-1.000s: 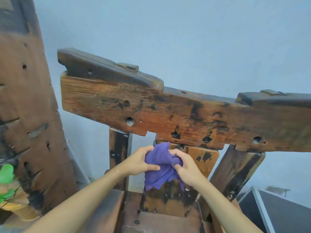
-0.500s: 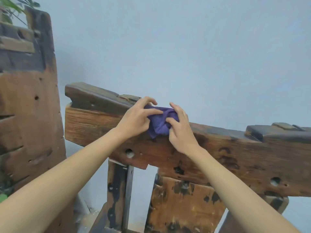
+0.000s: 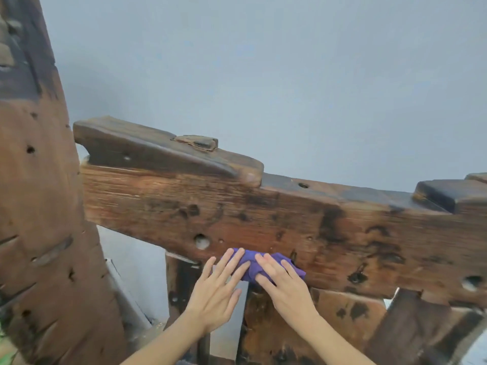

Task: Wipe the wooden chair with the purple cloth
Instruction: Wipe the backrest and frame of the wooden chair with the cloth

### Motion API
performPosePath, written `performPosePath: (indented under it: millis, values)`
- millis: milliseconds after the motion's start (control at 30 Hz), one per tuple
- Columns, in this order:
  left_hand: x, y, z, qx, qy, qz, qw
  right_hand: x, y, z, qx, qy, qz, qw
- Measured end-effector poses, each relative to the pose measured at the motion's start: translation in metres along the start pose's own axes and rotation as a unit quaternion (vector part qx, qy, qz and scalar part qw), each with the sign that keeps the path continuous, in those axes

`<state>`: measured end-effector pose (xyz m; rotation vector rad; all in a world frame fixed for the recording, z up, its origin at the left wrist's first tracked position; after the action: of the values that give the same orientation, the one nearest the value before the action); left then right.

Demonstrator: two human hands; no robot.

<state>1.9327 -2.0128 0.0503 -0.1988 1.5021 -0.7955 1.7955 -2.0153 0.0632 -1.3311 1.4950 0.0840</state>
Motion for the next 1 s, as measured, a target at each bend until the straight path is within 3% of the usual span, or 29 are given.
performPosePath:
  millis: [133,267,367,533,600,700,900,1000]
  values:
    - [-0.061,-0.08,-0.04,0.003,0.019,-0.098,0.995,-0.078,-0.006,-0.07,0.051,0.008,-0.08,0.995]
    - [-0.117,-0.163,-0.09,0.03,0.066,-0.161,0.984,-0.145,0.0,-0.145,0.097,0.072,-0.087,0.989]
    - [-0.107,-0.169,-0.133,0.041,0.074,-0.198,0.977,-0.146,0.031,-0.166,0.17,0.002,-0.081,0.982]
    - [-0.034,-0.127,-0.203,0.13,0.017,-0.094,0.987,-0.102,0.137,-0.139,0.224,-0.016,-0.036,0.974]
    - [-0.022,-0.121,-0.23,0.167,-0.005,-0.065,0.984,-0.108,0.167,-0.141,0.192,-0.01,0.001,0.981]
    - [-0.043,-0.149,-0.258,0.202,-0.014,-0.086,0.976,-0.143,0.184,-0.172,0.15,0.031,0.032,0.988]
    - [-0.104,-0.202,-0.302,0.122,0.04,-0.073,0.989,-0.225,0.177,-0.219,0.24,0.058,-0.036,0.968]
    - [-0.115,-0.193,-0.312,0.138,0.069,-0.076,0.985,-0.236,0.193,-0.212,0.272,0.022,-0.06,0.96]
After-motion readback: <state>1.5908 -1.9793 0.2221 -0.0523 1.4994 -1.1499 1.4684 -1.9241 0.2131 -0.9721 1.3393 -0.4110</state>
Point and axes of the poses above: each hand's wrist, its own y-axis away from the middle knuckle, its own x-axis out of the palm, z = x × y, the point moved 9 cm from there along -y, towards the middle knuckle, and after that the axes turned 8 degrees about -x, right-handed, at the moved point
